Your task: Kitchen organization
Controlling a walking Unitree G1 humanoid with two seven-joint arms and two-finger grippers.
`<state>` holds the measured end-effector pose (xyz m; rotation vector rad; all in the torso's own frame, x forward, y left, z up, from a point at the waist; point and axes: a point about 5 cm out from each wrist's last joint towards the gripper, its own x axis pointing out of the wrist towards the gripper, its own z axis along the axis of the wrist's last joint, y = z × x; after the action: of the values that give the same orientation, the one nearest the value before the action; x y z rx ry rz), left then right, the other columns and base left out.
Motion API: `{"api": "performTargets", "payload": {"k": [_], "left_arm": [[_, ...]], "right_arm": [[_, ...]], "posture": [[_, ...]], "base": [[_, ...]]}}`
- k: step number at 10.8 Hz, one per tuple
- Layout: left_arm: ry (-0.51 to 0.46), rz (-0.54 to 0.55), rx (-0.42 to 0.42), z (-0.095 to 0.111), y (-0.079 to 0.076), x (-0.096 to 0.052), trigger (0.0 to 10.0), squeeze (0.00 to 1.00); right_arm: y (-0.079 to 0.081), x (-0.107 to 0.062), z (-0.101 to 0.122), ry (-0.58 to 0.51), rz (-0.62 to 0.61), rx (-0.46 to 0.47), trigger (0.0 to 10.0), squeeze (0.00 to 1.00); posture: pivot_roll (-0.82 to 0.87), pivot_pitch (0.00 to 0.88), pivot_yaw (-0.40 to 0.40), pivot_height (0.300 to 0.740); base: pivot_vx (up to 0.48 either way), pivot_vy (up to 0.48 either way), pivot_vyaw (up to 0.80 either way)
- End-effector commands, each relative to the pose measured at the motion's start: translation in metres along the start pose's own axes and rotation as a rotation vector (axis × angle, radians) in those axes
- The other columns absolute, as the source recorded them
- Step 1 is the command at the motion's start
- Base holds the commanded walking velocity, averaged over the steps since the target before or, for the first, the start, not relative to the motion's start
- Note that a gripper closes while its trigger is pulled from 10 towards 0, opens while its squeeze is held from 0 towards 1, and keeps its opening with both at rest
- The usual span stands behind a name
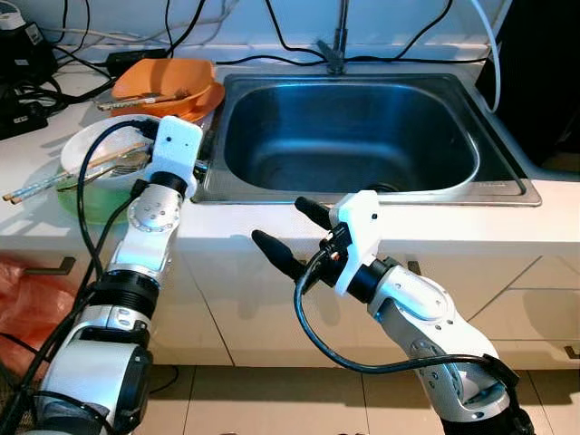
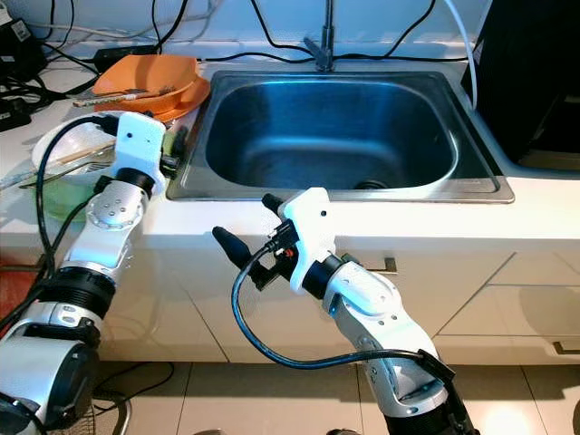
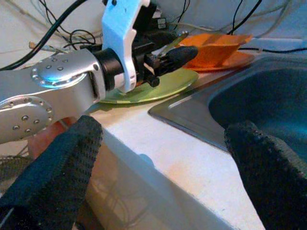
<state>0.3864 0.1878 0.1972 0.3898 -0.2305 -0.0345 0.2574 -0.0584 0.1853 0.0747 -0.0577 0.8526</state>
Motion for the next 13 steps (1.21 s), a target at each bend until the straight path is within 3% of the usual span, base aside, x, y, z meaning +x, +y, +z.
{"api": "performTargets", "payload": {"k": [1, 10, 13], "left_arm": [[-0.017, 0.018, 0.011, 0.005, 0.004, 0.003, 0.0, 0.0], [-0.077, 0.026, -0.03, 0.018, 0.008, 0.009, 0.0, 0.0], [-0.131, 0.035, -0.063, 0.036, 0.014, 0.013, 0.0, 0.0]], "right_arm": [[0.002, 0.002, 0.002, -0.009, 0.02, -0.012, 10.0, 0.0], [0.001, 0.007, 0.001, -0.011, 0.024, -0.033, 10.0, 0.0], [-0.002, 0.008, 0.002, -0.014, 0.024, -0.049, 10.0, 0.0]], "posture": [[0.06, 0.071, 0.037, 0.74], [0.07, 0.05, 0.027, 0.74], [0.07, 0.039, 0.021, 0.74]], "base": [[0.0, 0.0, 0.0], [0.0, 0.0, 0.0], [0.0, 0.0, 0.0]]}}
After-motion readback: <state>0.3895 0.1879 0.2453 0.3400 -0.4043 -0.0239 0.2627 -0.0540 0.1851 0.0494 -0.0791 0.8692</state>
